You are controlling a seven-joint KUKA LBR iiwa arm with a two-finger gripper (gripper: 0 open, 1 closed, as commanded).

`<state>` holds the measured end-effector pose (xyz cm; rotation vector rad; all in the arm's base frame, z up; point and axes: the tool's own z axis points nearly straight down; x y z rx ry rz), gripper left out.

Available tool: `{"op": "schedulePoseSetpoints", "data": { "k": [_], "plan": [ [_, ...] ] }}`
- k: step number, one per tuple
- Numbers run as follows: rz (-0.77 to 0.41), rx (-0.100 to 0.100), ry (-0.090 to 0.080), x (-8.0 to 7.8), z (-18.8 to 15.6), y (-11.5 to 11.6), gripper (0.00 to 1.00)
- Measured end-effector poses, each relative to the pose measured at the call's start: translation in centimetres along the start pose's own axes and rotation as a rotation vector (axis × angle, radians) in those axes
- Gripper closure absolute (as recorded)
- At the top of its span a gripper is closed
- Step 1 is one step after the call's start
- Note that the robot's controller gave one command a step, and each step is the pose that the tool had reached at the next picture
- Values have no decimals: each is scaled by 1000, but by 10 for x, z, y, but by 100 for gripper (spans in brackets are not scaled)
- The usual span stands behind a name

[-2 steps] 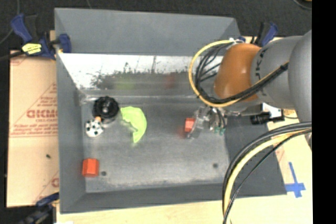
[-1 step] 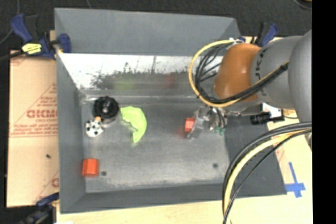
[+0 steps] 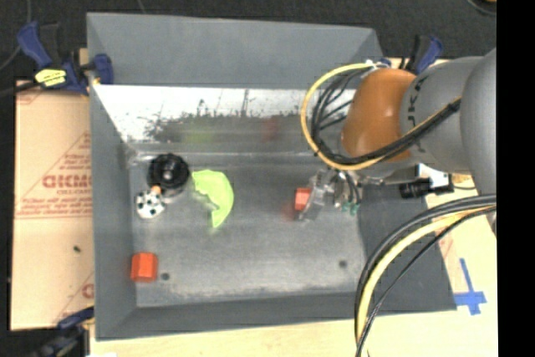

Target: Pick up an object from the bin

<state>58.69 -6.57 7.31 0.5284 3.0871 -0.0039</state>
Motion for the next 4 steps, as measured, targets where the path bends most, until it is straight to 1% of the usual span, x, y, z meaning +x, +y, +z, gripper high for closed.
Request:
{"op": "schedulePoseSetpoints", "data": {
  "k": [1, 2, 4],
  "plan": [
    [-1, 1, 7, 2, -16, -1, 100],
    [-1, 0, 2, 0, -38, -1, 100],
    [-2, -1, -2, -1, -64, -1, 100]
  ]
}}
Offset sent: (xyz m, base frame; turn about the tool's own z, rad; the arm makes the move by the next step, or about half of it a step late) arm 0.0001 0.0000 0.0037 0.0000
